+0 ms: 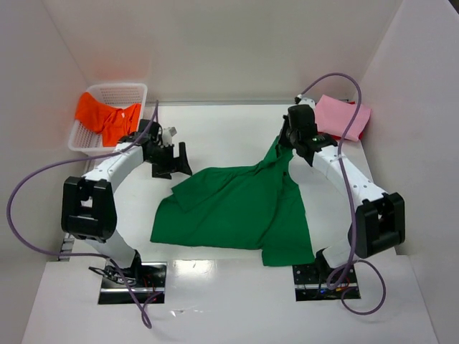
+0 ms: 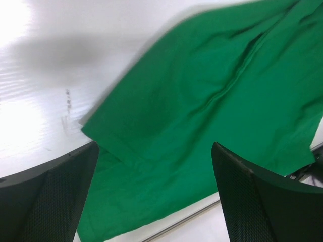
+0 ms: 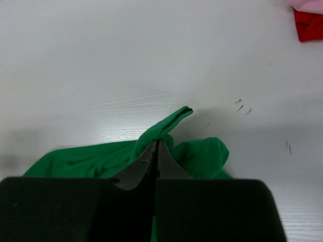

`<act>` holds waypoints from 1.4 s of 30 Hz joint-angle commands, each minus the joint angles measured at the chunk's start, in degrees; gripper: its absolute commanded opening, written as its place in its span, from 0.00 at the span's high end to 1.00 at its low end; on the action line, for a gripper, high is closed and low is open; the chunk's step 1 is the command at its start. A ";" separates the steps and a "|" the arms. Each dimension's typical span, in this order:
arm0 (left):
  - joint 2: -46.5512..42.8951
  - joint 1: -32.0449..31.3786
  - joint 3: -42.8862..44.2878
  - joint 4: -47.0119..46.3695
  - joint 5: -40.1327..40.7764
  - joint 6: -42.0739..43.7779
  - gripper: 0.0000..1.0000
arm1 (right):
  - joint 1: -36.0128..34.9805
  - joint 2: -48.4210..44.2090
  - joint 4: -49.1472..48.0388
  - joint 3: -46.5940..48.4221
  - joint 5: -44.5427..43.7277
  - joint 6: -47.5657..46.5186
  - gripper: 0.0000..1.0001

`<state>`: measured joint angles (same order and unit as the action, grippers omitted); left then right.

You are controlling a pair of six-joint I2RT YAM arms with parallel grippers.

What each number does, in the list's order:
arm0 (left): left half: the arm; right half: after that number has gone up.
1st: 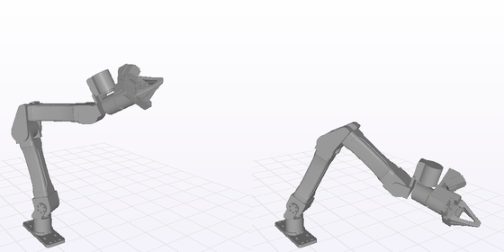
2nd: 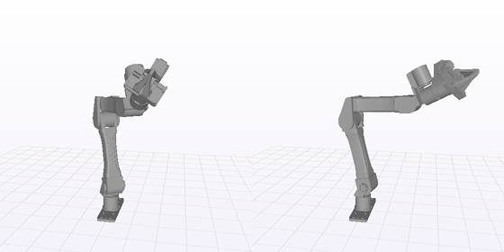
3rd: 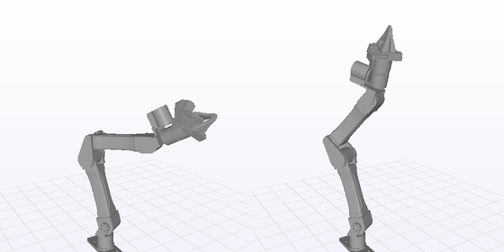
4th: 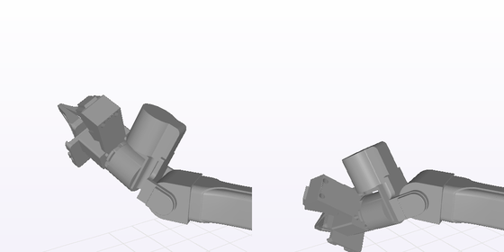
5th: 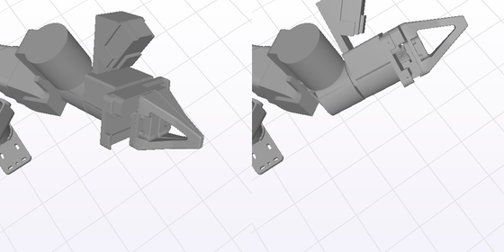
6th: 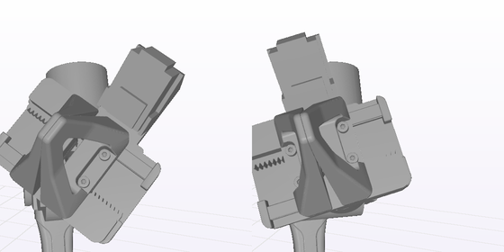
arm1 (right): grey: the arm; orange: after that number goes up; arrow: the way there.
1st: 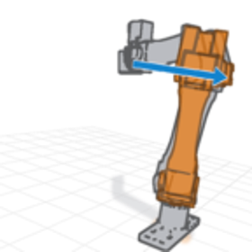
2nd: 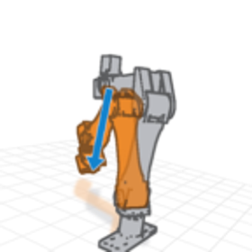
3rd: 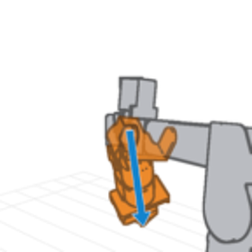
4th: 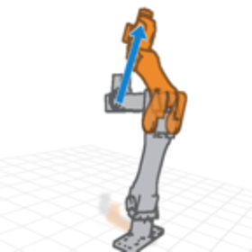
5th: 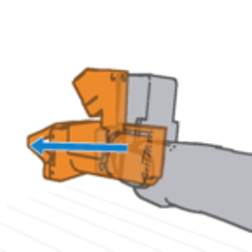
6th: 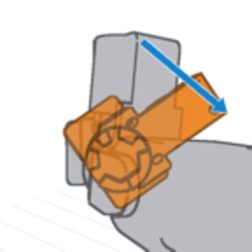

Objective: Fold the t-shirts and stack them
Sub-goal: Flatten out the tshirt

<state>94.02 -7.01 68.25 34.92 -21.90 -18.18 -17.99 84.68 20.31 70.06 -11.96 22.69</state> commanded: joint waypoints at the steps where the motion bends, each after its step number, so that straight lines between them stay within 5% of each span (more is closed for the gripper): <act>1: -1.50 -4.52 -1.41 1.46 4.28 -1.04 0.00 | 1.72 3.07 -5.28 3.42 0.27 0.32 1.00; 14: -9.30 -12.33 -11.56 5.79 13.49 -11.27 0.04 | 1.90 7.61 -3.96 6.84 2.12 -0.90 1.00; 32: -0.52 -16.28 -14.64 -1.08 17.31 -19.26 0.07 | 1.90 5.41 -3.35 6.31 2.65 -2.65 1.00; 37: -0.42 -16.28 -12.71 -1.41 18.47 -19.26 0.15 | 1.90 5.41 -3.35 5.98 2.65 -2.65 1.00; 42: 0.81 -16.28 -11.65 -1.61 18.47 -18.74 0.38 | 1.90 4.88 -3.35 5.26 2.65 -2.65 1.00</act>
<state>93.66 -23.18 54.28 34.15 -4.27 -36.44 -16.23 92.38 19.25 73.93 -9.13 20.71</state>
